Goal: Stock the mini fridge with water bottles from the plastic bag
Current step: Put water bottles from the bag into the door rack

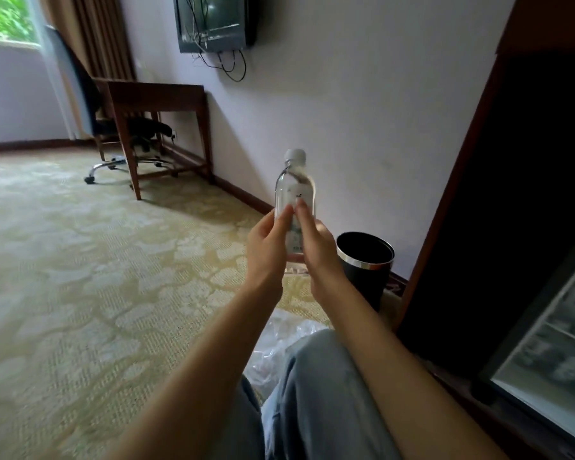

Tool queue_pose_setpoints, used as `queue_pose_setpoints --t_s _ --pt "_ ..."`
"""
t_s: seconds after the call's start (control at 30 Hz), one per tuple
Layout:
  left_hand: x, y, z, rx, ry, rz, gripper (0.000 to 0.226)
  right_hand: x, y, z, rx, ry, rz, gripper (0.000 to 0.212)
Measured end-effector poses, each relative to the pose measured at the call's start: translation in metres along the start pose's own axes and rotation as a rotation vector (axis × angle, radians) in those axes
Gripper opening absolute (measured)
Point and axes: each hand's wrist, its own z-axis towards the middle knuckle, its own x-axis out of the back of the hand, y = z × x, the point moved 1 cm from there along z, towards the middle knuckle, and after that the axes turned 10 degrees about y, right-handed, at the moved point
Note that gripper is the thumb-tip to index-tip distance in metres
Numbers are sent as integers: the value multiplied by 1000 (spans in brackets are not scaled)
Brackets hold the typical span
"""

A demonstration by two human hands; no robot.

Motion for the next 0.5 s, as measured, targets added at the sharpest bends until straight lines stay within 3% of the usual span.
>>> queue_pose_setpoints --t_s 0.1,0.23,0.4,0.5 --pt "8 -6 1 183 -37 -40 13 14 -3 3 -69 -78 -136 51" --pt "-3 -17 10 221 -105 -31 12 31 -3 19 -103 -102 -169 48" --pt "-45 -40 13 351 -187 -62 27 68 5 34 -110 28 -126 42" --pt "-82 -59 4 382 -220 -70 14 101 8 41 -86 172 -126 38"
